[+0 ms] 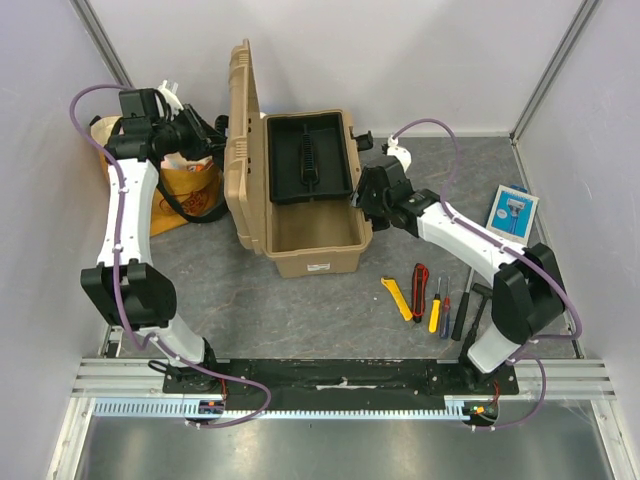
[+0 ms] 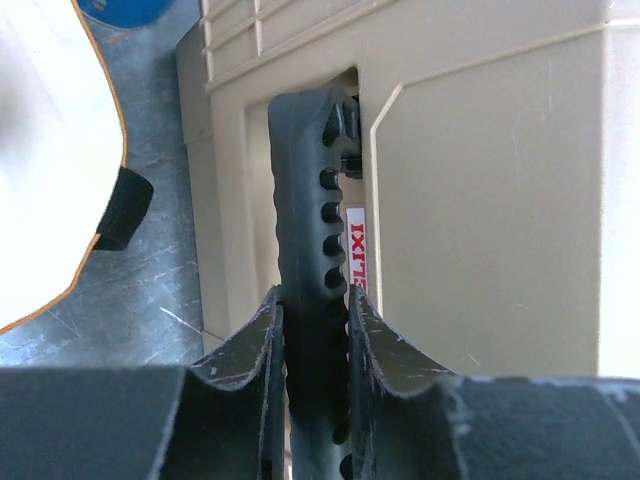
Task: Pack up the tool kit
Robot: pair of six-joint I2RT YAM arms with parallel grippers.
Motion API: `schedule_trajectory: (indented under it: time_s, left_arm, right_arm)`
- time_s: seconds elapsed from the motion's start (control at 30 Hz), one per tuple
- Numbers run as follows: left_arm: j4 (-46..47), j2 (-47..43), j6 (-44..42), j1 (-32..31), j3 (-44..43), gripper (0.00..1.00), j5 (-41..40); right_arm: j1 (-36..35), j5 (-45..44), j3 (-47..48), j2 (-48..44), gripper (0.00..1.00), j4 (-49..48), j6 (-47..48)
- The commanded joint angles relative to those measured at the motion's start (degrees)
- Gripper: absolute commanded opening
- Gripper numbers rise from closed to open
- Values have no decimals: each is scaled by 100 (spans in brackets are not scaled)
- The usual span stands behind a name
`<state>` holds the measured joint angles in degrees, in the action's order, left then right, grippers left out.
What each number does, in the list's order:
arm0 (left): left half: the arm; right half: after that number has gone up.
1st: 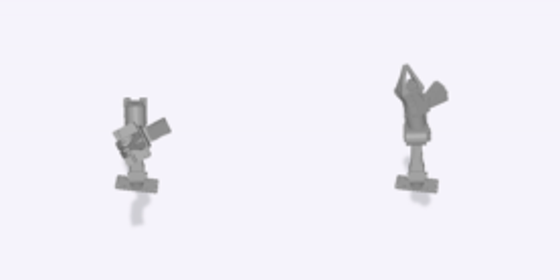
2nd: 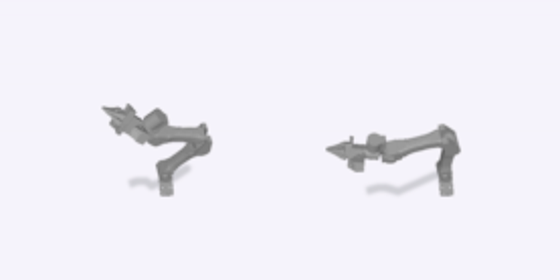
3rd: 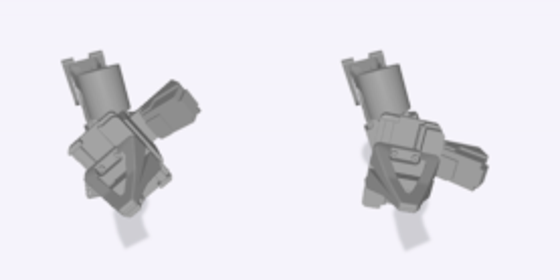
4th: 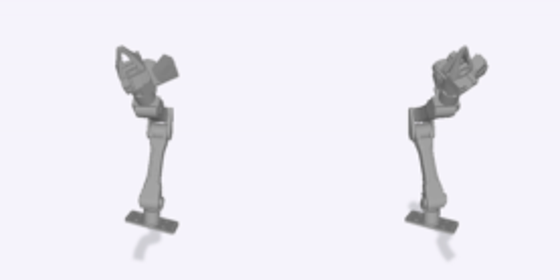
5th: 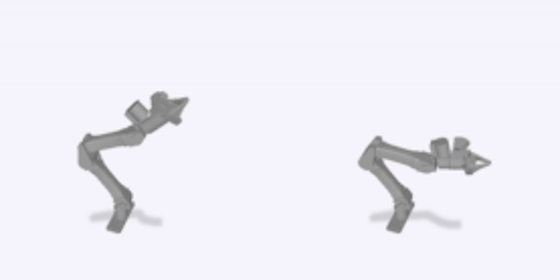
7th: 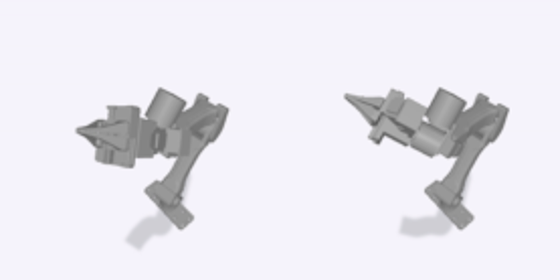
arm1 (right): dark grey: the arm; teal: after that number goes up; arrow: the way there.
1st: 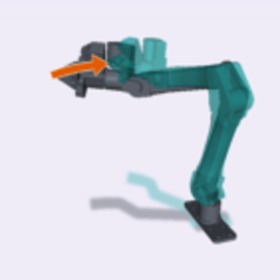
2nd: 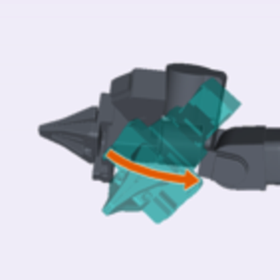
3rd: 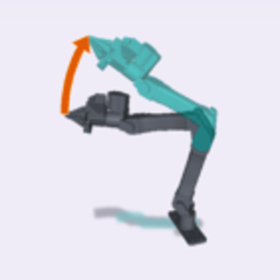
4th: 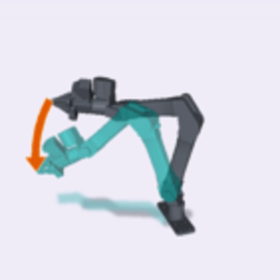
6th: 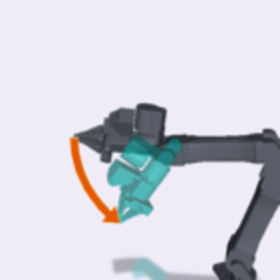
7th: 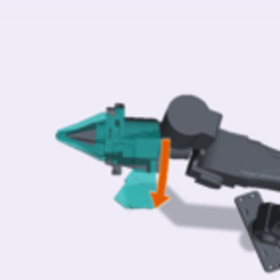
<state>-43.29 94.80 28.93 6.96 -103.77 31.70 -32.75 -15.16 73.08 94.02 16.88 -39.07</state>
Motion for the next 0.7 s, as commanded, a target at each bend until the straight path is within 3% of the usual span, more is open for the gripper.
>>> schedule_trajectory:
  time_s: [0.0, 0.43, 0.67]
  left_arm:
    - [804, 3, -485, 227, -153, 2, -226]
    - [848, 267, -440, 227, -144, 5, 20]
    - [813, 188, -528, 227, 14, 33, -357]
  right_arm:
    - [594, -1499, -355, -235, 54, 1230, 128]
    - [893, -1420, -751, -542, 53, 1230, -57]
    - [981, -1402, -778, -639, 53, 1230, -83]
